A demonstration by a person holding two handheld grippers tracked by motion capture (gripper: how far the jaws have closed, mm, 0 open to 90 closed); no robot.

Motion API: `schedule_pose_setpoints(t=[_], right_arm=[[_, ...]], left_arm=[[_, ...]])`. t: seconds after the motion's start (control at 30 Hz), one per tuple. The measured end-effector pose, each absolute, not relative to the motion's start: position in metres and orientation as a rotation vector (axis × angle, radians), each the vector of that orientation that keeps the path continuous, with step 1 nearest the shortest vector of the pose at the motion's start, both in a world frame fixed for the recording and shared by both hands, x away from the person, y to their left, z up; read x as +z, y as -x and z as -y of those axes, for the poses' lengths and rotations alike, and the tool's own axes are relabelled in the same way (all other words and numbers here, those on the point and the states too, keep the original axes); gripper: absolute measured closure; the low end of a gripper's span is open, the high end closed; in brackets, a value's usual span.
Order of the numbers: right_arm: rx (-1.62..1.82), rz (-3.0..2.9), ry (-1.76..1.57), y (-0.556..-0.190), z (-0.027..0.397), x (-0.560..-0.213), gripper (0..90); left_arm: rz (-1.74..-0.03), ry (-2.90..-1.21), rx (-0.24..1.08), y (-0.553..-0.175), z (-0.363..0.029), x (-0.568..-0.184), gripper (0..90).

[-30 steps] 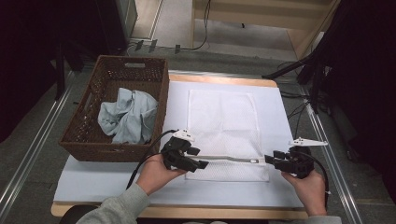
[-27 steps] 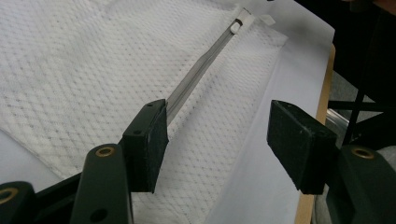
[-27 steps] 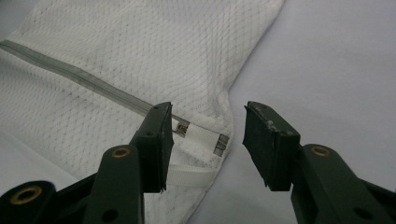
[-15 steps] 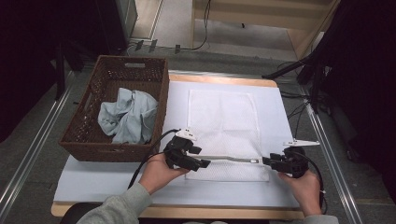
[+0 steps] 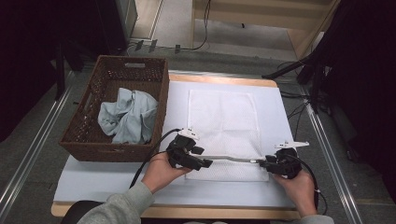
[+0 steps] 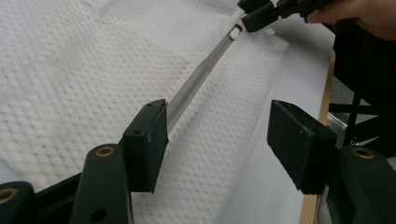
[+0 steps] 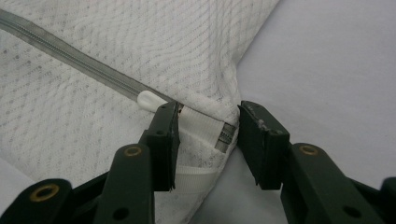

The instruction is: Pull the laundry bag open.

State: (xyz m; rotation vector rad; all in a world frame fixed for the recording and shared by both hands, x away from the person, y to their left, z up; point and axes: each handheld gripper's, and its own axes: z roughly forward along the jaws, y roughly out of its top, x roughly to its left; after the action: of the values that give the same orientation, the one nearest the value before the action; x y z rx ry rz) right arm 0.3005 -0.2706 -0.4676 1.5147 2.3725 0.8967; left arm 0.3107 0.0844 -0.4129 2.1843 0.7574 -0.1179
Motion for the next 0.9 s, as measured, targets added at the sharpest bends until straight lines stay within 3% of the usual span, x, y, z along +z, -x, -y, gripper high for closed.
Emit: schedule_pose_setpoints(t=[0.23,0.5,0.7,0.9], right_arm=[[0.859,-2.364,-1.499,-0.301,0.266,-0.468,66.9],[0.853,-2.393,-1.527,-0.303,0.261,-0.466,80.8],[0.901,-2.422,-1.599,-0.308,0.267,-0.464,84.4],[0.923,-2.43,-1.587,-0.307,0.269,-0.457,84.8]], left_arm=[[-0.76,-2.199,-0.129,-0.31,-0.082,-0.414,40.2],[-0.748,-2.214,-0.137,-0.308,-0.077,-0.416,41.1],[-0.753,-2.211,-0.223,-0.307,-0.073,-0.418,45.6],[-0.717,-2.22,-0.206,-0.305,-0.062,-0.418,46.7]])
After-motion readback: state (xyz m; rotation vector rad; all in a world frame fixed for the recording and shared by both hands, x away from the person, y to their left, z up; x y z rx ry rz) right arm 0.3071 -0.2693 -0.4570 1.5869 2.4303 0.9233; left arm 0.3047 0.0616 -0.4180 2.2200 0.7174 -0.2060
